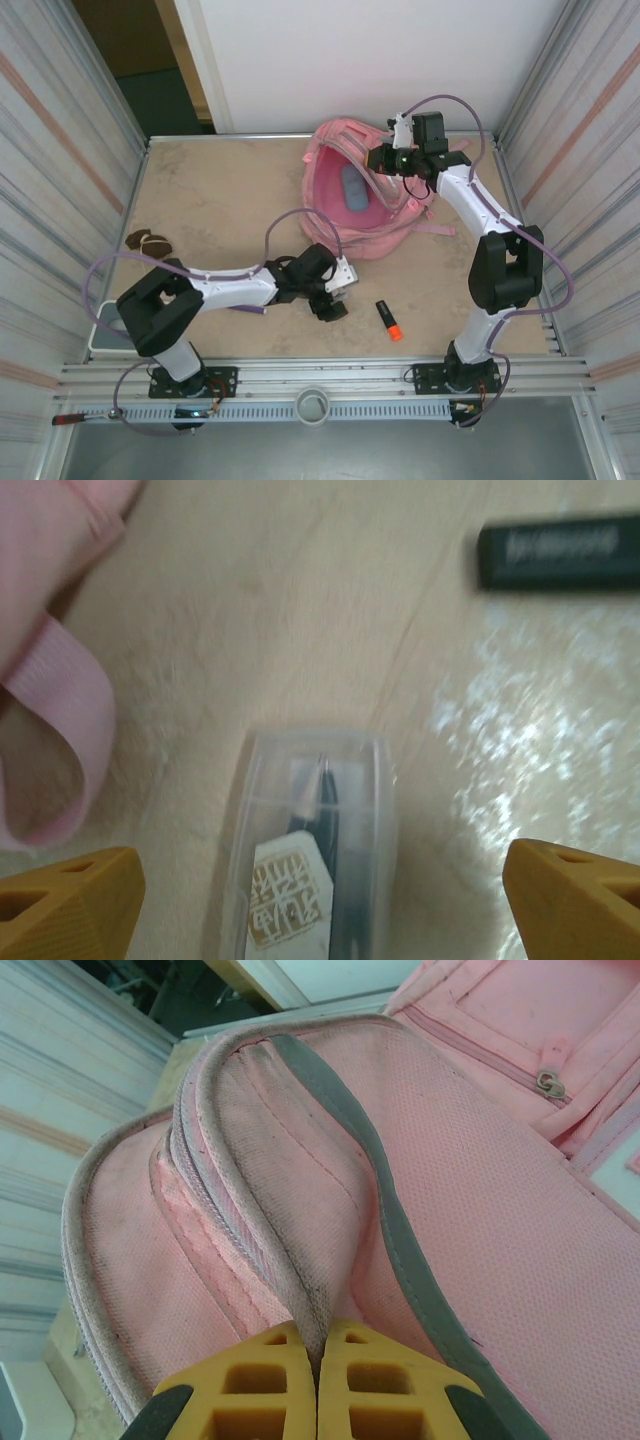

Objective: Pack books, pencil case, and school supplies into a backpack

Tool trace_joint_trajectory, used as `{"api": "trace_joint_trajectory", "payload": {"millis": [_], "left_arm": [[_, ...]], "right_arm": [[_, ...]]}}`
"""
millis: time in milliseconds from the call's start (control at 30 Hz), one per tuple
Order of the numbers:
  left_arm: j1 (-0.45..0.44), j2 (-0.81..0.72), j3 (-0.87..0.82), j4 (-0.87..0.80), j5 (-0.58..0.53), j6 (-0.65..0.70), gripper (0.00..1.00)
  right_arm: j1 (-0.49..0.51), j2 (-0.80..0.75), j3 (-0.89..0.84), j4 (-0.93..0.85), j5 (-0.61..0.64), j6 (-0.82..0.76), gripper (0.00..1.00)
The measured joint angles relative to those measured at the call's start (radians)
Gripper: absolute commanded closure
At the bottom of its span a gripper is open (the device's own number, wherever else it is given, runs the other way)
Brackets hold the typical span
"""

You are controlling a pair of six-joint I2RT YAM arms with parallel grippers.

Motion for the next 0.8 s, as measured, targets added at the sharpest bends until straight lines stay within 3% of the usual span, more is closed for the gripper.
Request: {"api": "trace_joint_trajectory", "payload": {"millis": [167,367,533,800], "left_arm": [[0.000,0.053,0.019,-0.042,-0.040,0.021,0.17],[-0.001,0.068,0.037,-0.050,-0.039,0.030,0.45],[-0.001,0.075,0.051,-0.050,-0.026,0.029,0.59],[0.011,0.077,0.090,-0.031,0.005,0.001,0.67]], "right_arm": [[0.000,0.000,-0.003,0.003,-0.003,0.000,1.00],[0.000,0.000,-0.007,0.006,-0.003,0.000,1.00],[0.000,0.000,-0.007,0.006,-0.003,0.000,1.00],[0.000,0.000,-0.007,0.006,-0.003,0.000,1.00]]}}
